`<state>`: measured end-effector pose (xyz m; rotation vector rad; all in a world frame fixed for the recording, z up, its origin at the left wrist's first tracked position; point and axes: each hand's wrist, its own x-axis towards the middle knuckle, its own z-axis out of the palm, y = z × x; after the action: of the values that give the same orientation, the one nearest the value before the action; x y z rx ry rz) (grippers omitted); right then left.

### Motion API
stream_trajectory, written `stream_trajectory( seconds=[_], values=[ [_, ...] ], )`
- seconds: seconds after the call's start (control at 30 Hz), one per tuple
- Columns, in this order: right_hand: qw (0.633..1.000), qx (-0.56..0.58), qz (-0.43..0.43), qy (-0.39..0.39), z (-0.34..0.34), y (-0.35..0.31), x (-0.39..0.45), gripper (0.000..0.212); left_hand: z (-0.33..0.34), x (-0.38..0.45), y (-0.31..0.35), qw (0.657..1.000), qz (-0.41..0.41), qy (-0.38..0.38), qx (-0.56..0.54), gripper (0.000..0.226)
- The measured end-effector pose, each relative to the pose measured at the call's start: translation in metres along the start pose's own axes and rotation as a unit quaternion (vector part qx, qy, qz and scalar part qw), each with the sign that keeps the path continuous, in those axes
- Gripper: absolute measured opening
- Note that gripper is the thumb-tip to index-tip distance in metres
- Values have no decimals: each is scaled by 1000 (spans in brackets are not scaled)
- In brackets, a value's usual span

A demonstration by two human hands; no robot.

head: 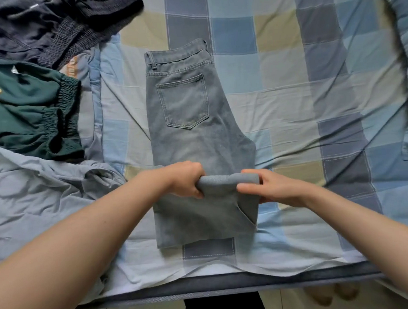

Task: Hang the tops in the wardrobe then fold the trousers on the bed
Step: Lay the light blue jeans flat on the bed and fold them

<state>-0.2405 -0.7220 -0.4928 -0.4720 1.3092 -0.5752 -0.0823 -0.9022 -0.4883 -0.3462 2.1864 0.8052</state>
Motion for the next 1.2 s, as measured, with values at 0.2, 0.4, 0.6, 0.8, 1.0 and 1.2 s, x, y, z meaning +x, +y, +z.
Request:
stream_trajectory(
  seconds=[0.2,0.4,0.6,0.8,1.0,1.2],
  values=[
    [934,101,61,338,-79,8,45,20,5,10,18,997,57,-47,-2,23],
    [932,-69,77,346,-95,12,118,49,7,20,5,997,55,-21,43,24],
    [935,-127,94,319,-94,6,126,18,20,9,1,985,68,105,117,53],
    [976,-83,17,200,-72,-11,111,8,47,-10,6,966,112,215,87,81],
    [883,-464,-1,66,-87,4,128,67,58,-14,-5,930,189,282,144,74],
    [959,-285,0,14,-97,11,135,46,31,18,-51,883,229,374,168,55]
  ],
)
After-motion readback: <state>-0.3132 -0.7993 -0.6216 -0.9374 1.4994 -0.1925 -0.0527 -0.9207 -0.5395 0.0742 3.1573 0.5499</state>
